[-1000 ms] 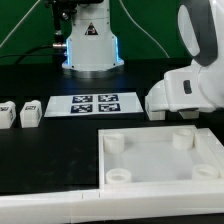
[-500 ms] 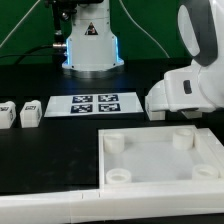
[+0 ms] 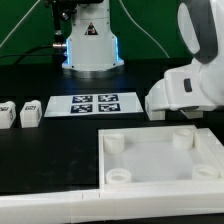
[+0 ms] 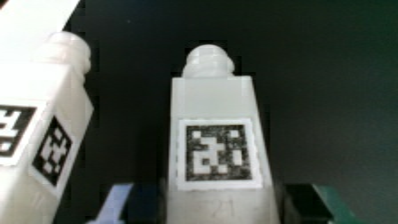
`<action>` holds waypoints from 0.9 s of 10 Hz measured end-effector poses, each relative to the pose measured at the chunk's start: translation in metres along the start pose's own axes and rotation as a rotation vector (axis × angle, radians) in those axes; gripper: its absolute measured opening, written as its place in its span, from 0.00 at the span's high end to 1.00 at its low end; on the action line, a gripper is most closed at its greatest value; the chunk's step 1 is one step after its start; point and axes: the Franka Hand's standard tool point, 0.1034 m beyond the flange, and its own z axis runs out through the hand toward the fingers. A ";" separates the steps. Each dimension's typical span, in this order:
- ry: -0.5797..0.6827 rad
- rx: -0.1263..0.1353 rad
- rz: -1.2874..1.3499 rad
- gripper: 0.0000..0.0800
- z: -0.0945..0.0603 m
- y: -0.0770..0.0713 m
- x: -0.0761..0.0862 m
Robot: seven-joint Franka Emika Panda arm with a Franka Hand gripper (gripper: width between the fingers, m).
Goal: Assemble one leg
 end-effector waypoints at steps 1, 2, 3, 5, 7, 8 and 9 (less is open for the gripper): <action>-0.010 -0.002 -0.015 0.64 -0.014 0.006 -0.008; 0.036 0.004 -0.018 0.64 -0.034 0.009 -0.011; 0.132 0.012 -0.028 0.64 -0.059 0.013 -0.017; 0.336 0.017 -0.040 0.64 -0.104 0.018 -0.033; 0.535 0.008 -0.074 0.64 -0.136 0.026 -0.051; 0.684 0.013 -0.070 0.64 -0.151 0.028 -0.054; 0.786 0.011 -0.073 0.64 -0.145 0.028 -0.053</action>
Offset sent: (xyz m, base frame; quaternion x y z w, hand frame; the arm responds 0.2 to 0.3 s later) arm 0.0369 -0.0268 0.0660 -0.0236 0.1465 -0.0362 0.9883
